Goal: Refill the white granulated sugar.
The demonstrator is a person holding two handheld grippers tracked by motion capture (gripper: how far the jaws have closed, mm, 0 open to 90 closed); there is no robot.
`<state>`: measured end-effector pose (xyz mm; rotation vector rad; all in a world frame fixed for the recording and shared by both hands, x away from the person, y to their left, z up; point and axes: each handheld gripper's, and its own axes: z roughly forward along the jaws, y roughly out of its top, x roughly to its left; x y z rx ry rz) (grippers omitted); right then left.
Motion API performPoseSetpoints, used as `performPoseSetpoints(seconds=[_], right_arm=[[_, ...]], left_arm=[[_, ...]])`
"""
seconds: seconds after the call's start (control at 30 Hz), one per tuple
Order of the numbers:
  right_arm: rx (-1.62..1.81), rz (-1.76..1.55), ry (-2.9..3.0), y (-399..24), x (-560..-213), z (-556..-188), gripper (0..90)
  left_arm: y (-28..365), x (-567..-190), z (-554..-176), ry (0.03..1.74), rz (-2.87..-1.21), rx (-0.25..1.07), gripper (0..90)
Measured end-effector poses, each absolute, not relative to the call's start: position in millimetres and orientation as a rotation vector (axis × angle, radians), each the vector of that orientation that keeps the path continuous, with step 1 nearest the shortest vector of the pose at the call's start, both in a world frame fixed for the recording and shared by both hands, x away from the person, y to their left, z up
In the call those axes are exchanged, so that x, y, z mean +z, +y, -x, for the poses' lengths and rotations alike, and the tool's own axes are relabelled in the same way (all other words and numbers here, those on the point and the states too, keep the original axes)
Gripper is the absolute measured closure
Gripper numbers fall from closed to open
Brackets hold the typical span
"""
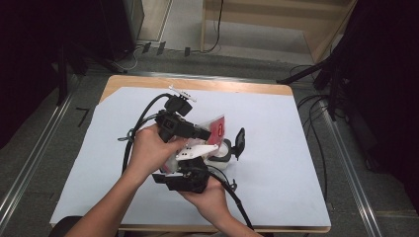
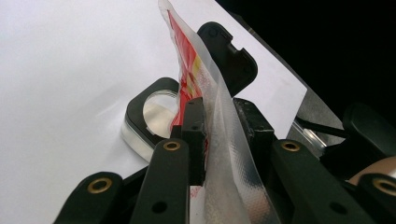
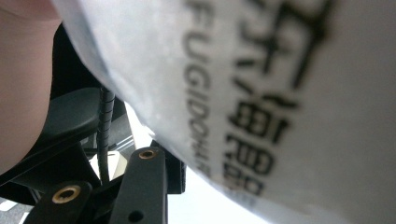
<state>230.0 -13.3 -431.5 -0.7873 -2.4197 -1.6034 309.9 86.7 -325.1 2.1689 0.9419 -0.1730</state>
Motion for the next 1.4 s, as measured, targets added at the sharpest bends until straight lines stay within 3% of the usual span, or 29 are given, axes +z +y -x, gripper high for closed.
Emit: performPoseSetpoints(seconds=[1.4], right_arm=[[-1.595, 0.789, -2.434, -19, -428, -240, 63.6]], left_arm=[[79, -322, -321, 0.957, -2.177, -0.174, 77.1]])
